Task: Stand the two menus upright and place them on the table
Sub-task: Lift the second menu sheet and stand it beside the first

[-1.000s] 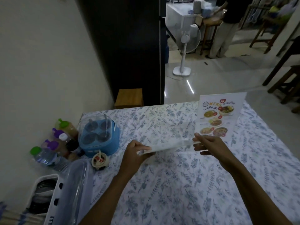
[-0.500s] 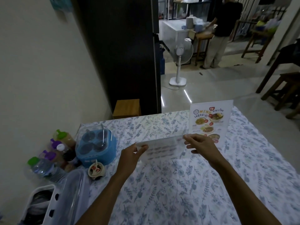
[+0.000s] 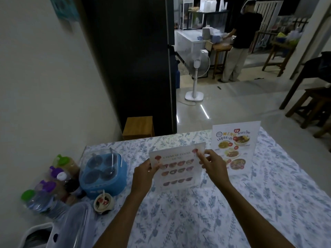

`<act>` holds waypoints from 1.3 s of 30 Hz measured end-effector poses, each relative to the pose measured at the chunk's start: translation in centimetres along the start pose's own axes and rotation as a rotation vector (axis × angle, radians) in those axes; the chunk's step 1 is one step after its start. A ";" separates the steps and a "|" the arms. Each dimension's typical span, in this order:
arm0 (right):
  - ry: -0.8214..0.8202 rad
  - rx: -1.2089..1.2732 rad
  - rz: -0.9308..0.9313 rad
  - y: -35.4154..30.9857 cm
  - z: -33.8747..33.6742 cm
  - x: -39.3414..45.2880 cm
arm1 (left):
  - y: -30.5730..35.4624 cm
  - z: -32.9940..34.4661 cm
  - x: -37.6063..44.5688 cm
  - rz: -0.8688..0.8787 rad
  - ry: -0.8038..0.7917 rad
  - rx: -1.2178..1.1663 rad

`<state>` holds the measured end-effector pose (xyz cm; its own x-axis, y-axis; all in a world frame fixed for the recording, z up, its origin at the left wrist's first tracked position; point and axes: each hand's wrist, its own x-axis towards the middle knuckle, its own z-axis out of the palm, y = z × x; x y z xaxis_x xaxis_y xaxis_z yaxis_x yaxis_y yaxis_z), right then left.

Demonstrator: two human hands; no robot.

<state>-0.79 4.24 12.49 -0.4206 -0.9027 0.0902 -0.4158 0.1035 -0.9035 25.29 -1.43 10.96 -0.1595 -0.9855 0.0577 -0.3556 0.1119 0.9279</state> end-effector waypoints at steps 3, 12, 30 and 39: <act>0.004 0.001 0.016 0.6 0.8 0.6 | -0.5 0.0 0.7 -0.007 -0.002 -0.017; -0.042 -0.005 0.072 1.5 2.9 2.6 | -1.1 0.3 2.7 -0.021 -0.003 -0.058; 0.016 -0.190 0.093 4.3 5.6 4.2 | -5.5 1.7 3.8 -0.070 0.043 0.001; -0.029 -0.116 0.115 2.7 6.5 6.8 | -4.7 0.5 6.9 -0.100 -0.033 -0.043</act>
<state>0.47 -4.39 7.94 -0.4480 -0.8937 -0.0244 -0.4576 0.2527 -0.8525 25.38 -8.72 6.78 -0.1553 -0.9867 -0.0474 -0.3311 0.0068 0.9436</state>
